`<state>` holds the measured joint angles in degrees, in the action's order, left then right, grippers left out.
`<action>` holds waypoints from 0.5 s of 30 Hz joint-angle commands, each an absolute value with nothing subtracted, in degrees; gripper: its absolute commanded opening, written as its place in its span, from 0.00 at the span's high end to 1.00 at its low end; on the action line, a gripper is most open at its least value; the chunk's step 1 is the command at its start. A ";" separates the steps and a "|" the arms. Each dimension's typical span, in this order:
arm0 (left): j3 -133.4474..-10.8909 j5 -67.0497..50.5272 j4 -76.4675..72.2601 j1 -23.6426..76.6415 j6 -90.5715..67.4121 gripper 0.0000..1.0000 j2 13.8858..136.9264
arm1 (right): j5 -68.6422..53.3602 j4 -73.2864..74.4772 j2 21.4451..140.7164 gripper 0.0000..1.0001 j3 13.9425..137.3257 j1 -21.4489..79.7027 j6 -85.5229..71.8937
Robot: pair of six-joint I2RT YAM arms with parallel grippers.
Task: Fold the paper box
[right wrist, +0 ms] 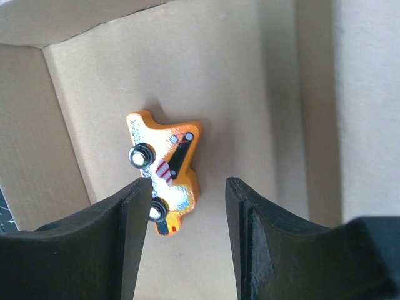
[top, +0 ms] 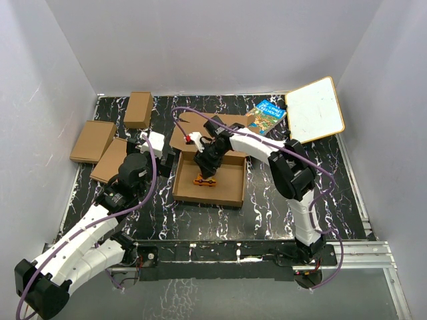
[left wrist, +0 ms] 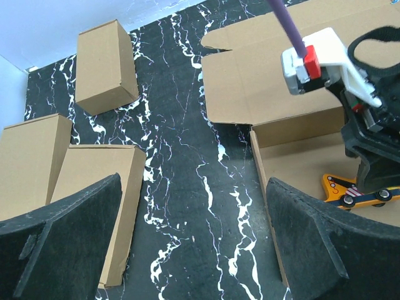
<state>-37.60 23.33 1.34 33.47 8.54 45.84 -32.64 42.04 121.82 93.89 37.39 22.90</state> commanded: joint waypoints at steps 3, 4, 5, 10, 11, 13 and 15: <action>-37.42 23.99 0.09 33.26 8.89 0.03 45.30 | -25.39 41.44 113.38 0.44 95.77 37.22 24.23; -37.44 24.10 0.02 33.25 8.83 0.03 45.35 | -25.37 41.48 112.36 0.44 95.35 37.14 24.72; -37.32 24.16 0.00 33.15 8.68 0.03 45.35 | -26.02 41.54 111.20 0.44 94.76 37.05 25.39; -37.39 23.31 -0.18 32.56 5.99 0.03 45.41 | -32.48 40.46 103.77 0.45 89.17 34.91 28.70; -37.51 22.33 -0.22 32.26 4.93 0.03 45.62 | -34.22 39.44 101.96 0.45 87.41 33.95 28.88; -38.19 18.66 -0.01 30.59 2.27 0.04 46.50 | -38.31 36.48 97.58 0.45 82.84 30.70 28.54; -39.24 12.51 -0.09 27.51 -1.91 0.05 48.10 | -43.29 32.12 94.05 0.44 78.21 26.58 26.96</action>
